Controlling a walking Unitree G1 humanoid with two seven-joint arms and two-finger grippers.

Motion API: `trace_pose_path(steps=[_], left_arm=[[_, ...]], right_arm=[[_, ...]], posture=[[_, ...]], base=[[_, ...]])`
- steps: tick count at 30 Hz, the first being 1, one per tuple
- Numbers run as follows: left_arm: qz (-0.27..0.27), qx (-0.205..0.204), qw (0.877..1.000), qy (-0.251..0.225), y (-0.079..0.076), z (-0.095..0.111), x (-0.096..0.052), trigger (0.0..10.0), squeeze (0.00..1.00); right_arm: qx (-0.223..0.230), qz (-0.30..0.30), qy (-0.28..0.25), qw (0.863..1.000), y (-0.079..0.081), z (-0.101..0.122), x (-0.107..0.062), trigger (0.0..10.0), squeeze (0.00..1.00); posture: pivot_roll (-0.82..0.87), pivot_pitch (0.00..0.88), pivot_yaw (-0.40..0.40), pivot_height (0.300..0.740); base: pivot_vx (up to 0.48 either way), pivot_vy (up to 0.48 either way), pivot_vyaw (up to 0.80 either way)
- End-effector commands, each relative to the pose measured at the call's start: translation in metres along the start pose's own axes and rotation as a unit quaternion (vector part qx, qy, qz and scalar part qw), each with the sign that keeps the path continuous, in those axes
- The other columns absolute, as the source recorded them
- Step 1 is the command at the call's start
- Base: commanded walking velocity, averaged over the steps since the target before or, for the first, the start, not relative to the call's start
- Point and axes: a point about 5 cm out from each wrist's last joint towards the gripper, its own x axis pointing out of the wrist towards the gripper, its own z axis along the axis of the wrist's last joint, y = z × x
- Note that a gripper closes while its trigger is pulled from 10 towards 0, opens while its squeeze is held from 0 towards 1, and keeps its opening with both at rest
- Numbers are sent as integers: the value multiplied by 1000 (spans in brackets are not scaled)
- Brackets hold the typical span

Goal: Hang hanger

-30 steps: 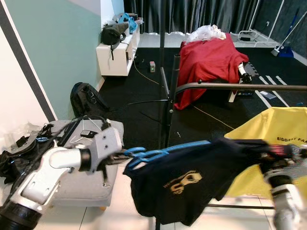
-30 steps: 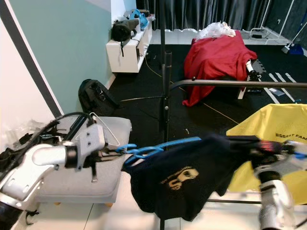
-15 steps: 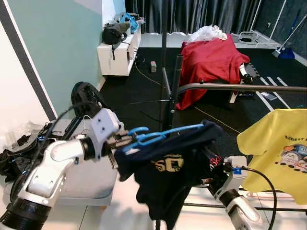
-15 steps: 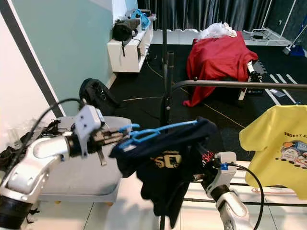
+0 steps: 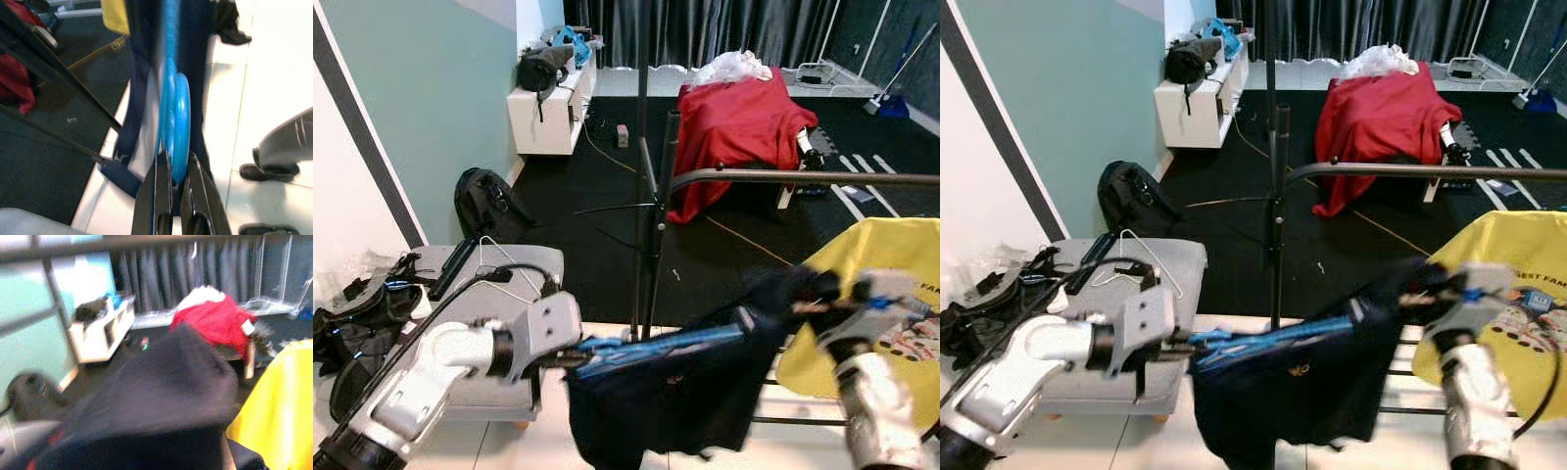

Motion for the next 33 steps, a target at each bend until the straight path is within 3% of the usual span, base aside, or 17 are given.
trace_pose_path(steps=[1,4,6,8,9,13,14,15,16,17,18,20,26,27,31,32,33], left_arm=[[11,0,999,40,1,-11,-5,0,0],[36,3,999,38,6,-10,-4,0,0],[92,8,996,18,23,-1,-4,0,0],[92,8,996,18,23,-1,-4,0,0],[114,9,993,8,30,3,-6,0,0],[114,9,993,8,30,3,-6,0,0],[137,9,991,2,36,6,-10,0,0],[158,5,987,-5,42,8,-14,0,0],[172,3,985,-11,46,11,-17,0,0],[179,1,984,-15,49,12,-19,0,0],[177,-1,984,-21,49,14,-19,0,0],[173,-3,984,-30,49,18,-17,0,0],[169,-8,984,-57,46,27,-14,0,0],[171,-10,983,-63,47,28,-13,0,0],[174,-12,982,-69,47,30,-13,0,0],[176,-10,982,-66,48,29,-14,0,0],[179,-7,982,-58,49,27,-15,0,0]], right_arm=[[15,-69,-45,997,-29,22,4,0,0],[21,-69,-34,997,-32,22,6,0,0],[23,-22,28,999,-17,-3,-4,0,0],[23,-22,28,999,-17,-3,-4,0,0],[28,-7,60,998,-6,-20,-14,0,0],[28,-7,60,998,-6,-20,-14,0,0],[34,-3,91,995,4,-37,-25,0,0],[42,2,122,992,13,-53,-38,3373,0],[48,6,143,989,20,-63,-47,9490,0],[51,9,153,987,24,-68,-52,9490,0],[58,14,157,986,28,-70,-55,10000,965],[70,23,157,985,32,-71,-57,10000,1000],[73,43,197,977,43,-83,-66,10000,1000],[67,49,213,974,45,-87,-70,10000,0],[69,49,237,968,48,-94,-79,10000,0],[61,52,233,969,49,-94,-82,10000,0],[39,94,190,977,58,-84,-83,10000,0]], posture=[[-116,81,8,735],[-117,81,7,735],[-110,79,1,735],[-110,79,1,735],[-106,78,2,735],[-106,78,2,735],[-103,79,2,735],[-99,80,6,735],[-97,78,7,735],[-97,78,7,735],[-98,77,8,735],[-98,76,8,735],[-101,66,7,735],[-101,62,6,735],[-100,57,5,735],[-98,54,4,735],[-97,52,2,735]], base=[[0,0,0],[0,0,0],[0,0,0],[0,0,0],[0,0,0],[0,0,0],[0,0,0],[0,0,0],[0,0,0],[0,0,0],[0,0,0],[0,0,0],[0,0,0],[0,0,0],[0,0,0],[0,0,0],[0,0,0]])
